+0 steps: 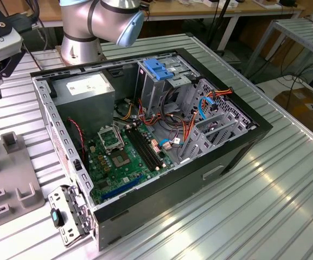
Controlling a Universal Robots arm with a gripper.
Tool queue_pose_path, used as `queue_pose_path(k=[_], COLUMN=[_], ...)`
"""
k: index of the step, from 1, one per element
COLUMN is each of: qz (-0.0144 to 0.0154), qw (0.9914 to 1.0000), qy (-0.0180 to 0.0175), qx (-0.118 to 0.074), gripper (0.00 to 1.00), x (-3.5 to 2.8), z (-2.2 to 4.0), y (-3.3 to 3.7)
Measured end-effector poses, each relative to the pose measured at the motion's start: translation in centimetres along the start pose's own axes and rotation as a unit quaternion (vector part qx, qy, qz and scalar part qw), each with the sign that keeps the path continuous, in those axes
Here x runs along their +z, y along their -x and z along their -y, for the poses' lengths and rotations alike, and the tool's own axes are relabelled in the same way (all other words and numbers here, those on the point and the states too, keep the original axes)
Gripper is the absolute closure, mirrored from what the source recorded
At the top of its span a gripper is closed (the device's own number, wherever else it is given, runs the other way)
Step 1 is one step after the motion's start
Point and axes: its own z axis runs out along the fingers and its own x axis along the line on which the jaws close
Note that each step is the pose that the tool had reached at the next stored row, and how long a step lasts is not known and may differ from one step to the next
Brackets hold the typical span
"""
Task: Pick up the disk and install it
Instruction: 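Reach for the disk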
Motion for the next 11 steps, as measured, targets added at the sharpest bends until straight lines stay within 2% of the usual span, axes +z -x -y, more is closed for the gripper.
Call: queue_pose_path(k=[11], qz=[0.0000], qw=[1.00000], qy=[0.0000], qx=[0.000], gripper=[0.89], x=[-0.01], z=[0.02], y=[-0.22])
